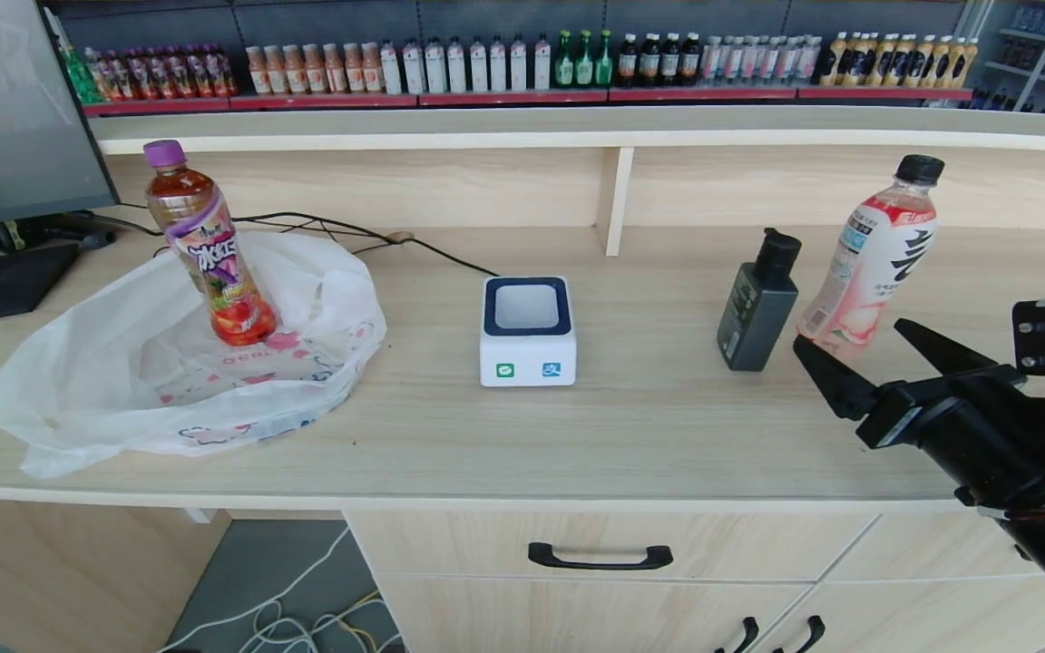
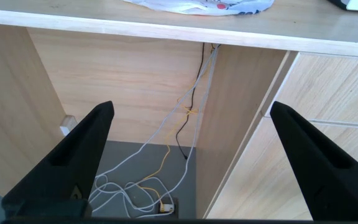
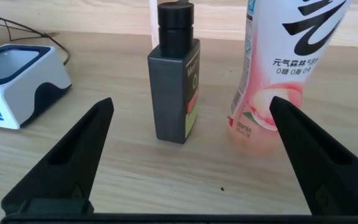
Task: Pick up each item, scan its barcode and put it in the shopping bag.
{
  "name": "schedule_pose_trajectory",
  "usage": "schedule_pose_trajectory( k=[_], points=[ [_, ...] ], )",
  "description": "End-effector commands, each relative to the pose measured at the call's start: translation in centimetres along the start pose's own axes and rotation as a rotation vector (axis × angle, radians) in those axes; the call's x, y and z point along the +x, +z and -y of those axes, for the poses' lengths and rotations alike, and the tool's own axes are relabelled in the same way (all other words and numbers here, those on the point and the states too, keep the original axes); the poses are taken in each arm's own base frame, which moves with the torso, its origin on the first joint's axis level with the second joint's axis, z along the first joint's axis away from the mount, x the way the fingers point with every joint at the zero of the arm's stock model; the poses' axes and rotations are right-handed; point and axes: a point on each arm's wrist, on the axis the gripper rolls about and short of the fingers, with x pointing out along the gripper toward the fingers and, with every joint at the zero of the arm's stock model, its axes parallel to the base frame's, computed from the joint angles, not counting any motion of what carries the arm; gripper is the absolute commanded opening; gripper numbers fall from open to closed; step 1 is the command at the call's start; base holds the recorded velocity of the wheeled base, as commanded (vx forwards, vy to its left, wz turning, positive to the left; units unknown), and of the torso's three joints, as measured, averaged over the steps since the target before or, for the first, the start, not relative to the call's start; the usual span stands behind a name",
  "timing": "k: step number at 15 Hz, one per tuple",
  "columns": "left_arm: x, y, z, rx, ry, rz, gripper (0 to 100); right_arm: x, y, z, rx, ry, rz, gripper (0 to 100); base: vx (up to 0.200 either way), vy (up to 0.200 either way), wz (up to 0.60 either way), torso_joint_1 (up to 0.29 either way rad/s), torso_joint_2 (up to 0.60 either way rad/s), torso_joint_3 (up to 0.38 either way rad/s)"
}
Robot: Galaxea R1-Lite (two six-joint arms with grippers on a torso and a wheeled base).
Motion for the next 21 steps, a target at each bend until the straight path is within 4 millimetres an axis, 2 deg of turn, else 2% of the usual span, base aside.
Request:
schedule_pose_trajectory(
  k=[1,7,12,16,21],
  points=[
    [0.0,0.0,0.0,0.0,0.001,0.0,100,0.9,-0.5,-0.1,-0.002,0.003,-0.009,100,0.0,0.0,0.0,0.0,0.0,0.0],
    [0.0,0.0,0.0,0.0,0.001,0.0,100,2.5,-1.1,-0.3,-0.001,0.003,-0.014,100,0.0,0.0,0.0,0.0,0.0,0.0],
    [0.0,0.0,0.0,0.0,0.001,0.0,100,4.0,-1.7,-1.5,0.009,0.044,-0.014,100,0.0,0.0,0.0,0.0,0.0,0.0],
    [0.0,0.0,0.0,0.0,0.0,0.0,100,6.4,-2.5,-2.1,0.013,0.04,-0.003,100,0.0,0.0,0.0,0.0,0.0,0.0],
    [0.0,0.0,0.0,0.0,0.0,0.0,100,8.2,-3.4,-2.5,0.018,-0.008,-0.002,100,0.0,0.0,0.0,0.0,0.0,0.0]
  ],
)
